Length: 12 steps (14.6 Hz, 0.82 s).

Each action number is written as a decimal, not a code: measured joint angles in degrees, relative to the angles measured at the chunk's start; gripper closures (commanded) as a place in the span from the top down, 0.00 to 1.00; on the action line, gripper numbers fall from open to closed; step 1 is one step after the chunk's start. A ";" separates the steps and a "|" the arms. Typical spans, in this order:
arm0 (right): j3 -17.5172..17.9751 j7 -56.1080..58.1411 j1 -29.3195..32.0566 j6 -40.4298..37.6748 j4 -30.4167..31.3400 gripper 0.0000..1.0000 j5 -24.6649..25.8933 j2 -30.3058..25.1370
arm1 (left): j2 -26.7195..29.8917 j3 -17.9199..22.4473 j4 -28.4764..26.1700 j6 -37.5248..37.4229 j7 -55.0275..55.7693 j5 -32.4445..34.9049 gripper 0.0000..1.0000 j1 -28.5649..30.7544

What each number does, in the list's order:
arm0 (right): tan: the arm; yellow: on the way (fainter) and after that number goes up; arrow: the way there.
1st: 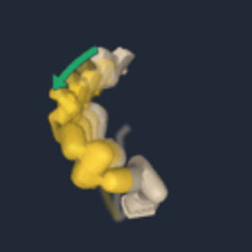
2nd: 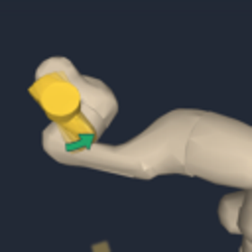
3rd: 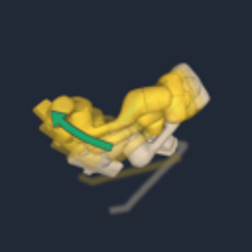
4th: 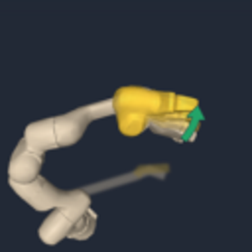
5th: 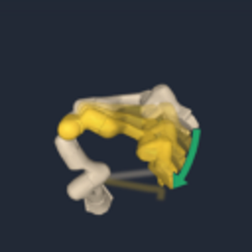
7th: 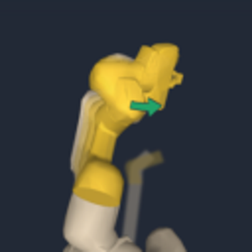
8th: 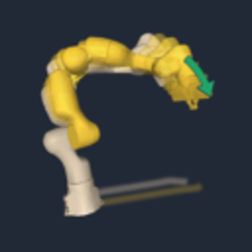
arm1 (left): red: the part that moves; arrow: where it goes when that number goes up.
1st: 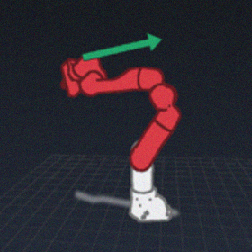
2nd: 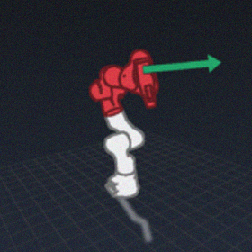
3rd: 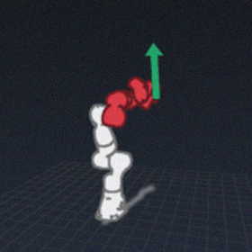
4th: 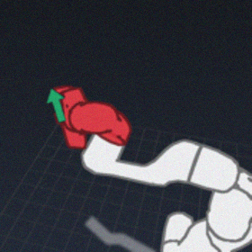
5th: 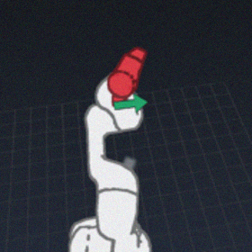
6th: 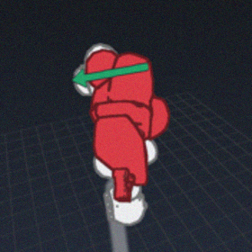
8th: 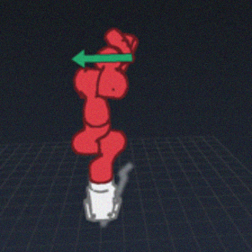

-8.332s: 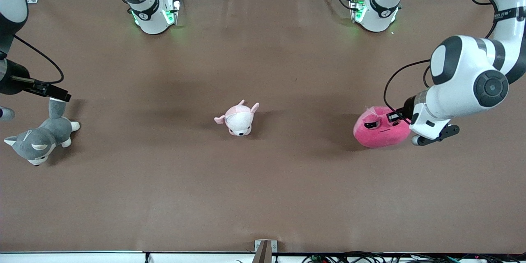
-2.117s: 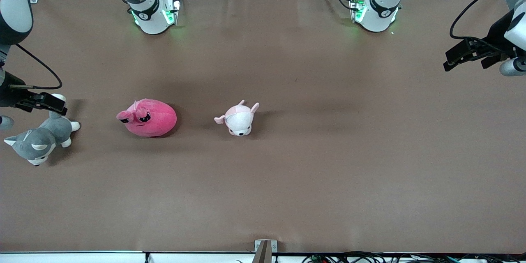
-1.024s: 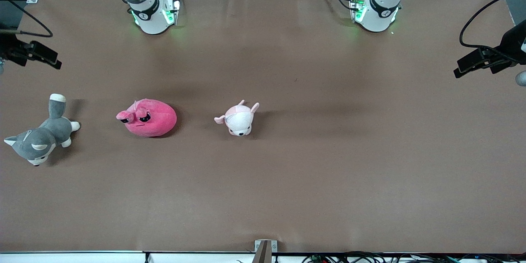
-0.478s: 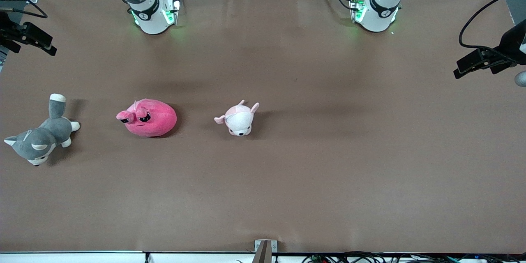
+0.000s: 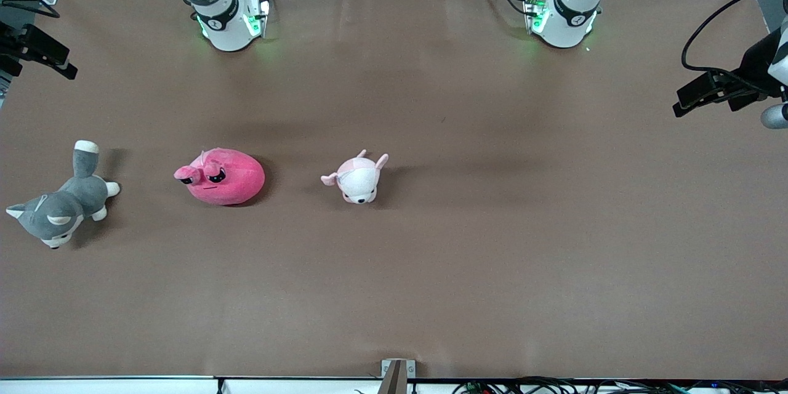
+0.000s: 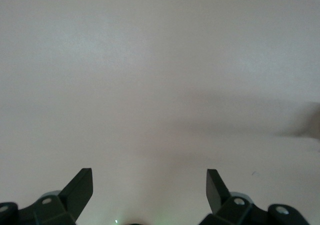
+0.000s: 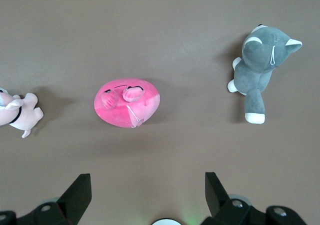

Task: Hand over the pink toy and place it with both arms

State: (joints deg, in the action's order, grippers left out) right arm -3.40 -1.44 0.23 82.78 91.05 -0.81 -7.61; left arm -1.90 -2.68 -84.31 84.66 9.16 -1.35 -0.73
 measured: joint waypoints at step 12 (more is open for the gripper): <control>0.03 0.04 -0.02 -1.71 -2.58 1.00 -0.11 2.47 | 0.04 0.34 0.31 0.00 0.00 0.00 1.00 -0.06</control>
State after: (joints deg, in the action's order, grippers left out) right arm -3.36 -1.40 0.22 81.07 88.47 -0.92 -5.14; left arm -1.86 -2.34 -84.00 84.66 9.16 -1.35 -0.79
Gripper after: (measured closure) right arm 0.000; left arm 0.000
